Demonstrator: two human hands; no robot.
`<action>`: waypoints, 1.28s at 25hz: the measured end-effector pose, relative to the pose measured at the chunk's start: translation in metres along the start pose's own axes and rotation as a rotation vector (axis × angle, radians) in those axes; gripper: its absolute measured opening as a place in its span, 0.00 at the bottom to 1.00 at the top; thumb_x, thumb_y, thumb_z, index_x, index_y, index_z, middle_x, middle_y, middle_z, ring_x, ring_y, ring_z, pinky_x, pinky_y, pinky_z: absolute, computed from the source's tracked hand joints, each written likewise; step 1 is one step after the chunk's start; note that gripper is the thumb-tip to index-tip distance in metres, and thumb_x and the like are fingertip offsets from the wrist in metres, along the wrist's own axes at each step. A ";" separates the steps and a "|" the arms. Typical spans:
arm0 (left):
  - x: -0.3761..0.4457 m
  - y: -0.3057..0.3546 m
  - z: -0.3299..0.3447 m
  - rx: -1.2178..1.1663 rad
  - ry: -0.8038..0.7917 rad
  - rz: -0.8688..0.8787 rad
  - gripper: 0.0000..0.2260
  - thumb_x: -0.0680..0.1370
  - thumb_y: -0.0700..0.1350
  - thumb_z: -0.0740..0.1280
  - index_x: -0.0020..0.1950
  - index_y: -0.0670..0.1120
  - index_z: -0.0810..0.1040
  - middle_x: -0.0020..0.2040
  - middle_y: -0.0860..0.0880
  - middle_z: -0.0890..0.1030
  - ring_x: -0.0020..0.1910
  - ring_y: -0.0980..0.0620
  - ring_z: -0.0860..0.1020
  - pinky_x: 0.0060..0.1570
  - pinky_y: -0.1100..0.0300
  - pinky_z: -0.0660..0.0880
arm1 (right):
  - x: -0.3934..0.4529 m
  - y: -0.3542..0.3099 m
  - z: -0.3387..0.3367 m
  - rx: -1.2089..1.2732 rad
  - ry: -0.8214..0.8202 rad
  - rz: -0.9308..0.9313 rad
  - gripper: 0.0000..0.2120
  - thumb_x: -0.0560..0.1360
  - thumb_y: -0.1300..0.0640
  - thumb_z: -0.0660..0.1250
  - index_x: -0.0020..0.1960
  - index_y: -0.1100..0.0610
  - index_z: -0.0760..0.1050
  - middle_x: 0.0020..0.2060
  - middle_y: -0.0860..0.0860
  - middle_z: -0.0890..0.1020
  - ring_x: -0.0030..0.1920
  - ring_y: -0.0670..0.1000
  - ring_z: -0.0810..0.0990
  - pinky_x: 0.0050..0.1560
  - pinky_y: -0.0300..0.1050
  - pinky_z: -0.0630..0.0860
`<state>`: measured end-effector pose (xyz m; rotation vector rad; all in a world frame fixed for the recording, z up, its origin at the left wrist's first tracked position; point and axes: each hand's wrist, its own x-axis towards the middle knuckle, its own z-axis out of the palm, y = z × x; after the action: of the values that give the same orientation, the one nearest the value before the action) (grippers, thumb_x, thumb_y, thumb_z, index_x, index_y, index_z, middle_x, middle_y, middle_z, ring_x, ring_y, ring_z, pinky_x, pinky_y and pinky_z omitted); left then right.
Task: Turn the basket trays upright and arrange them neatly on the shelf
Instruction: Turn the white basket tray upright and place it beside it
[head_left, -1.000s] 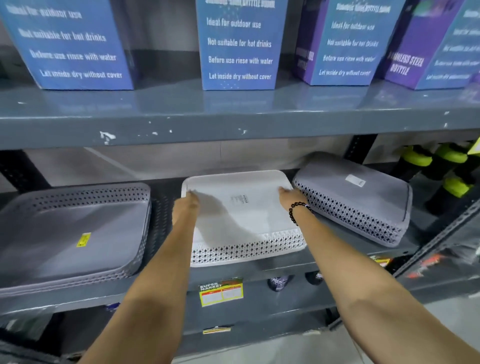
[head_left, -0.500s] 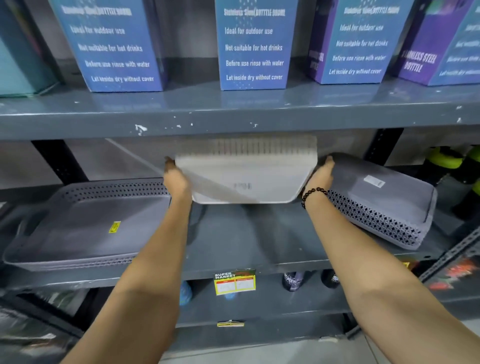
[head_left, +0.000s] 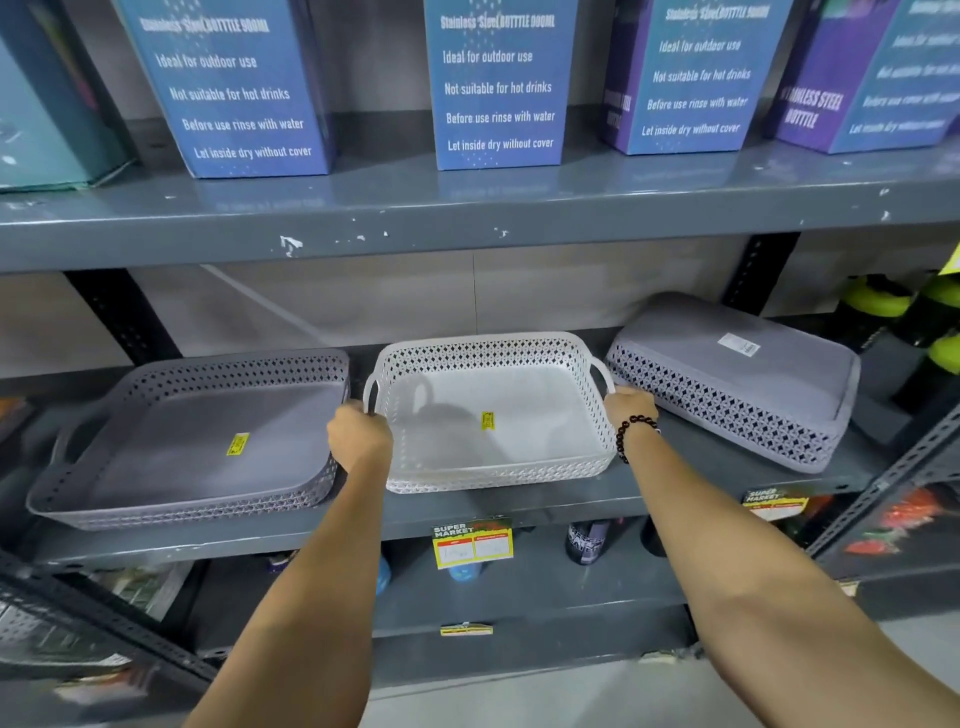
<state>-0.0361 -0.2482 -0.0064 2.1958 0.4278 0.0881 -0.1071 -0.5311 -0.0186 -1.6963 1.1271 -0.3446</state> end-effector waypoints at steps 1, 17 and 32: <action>-0.002 0.000 0.001 0.026 0.012 0.006 0.11 0.76 0.31 0.59 0.52 0.35 0.80 0.50 0.34 0.82 0.49 0.35 0.81 0.46 0.48 0.78 | 0.000 0.002 -0.001 -0.017 0.007 -0.023 0.15 0.76 0.67 0.58 0.57 0.68 0.79 0.57 0.64 0.81 0.59 0.64 0.78 0.59 0.52 0.75; 0.003 -0.008 -0.012 0.146 0.069 0.142 0.19 0.75 0.24 0.56 0.62 0.35 0.76 0.56 0.34 0.81 0.54 0.36 0.79 0.51 0.49 0.77 | 0.016 0.011 0.014 -0.101 -0.182 -0.116 0.12 0.74 0.68 0.57 0.48 0.62 0.80 0.45 0.60 0.80 0.43 0.53 0.74 0.44 0.41 0.70; -0.005 0.031 0.027 0.041 -0.082 0.368 0.13 0.78 0.36 0.62 0.62 0.39 0.76 0.60 0.38 0.80 0.57 0.39 0.79 0.55 0.53 0.75 | 0.000 0.001 -0.012 0.045 0.070 -0.156 0.11 0.75 0.63 0.61 0.38 0.62 0.80 0.35 0.56 0.77 0.42 0.53 0.74 0.45 0.40 0.72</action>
<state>-0.0270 -0.2874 0.0014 2.2868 -0.0242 0.1888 -0.1159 -0.5385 -0.0146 -1.7483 1.0315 -0.5272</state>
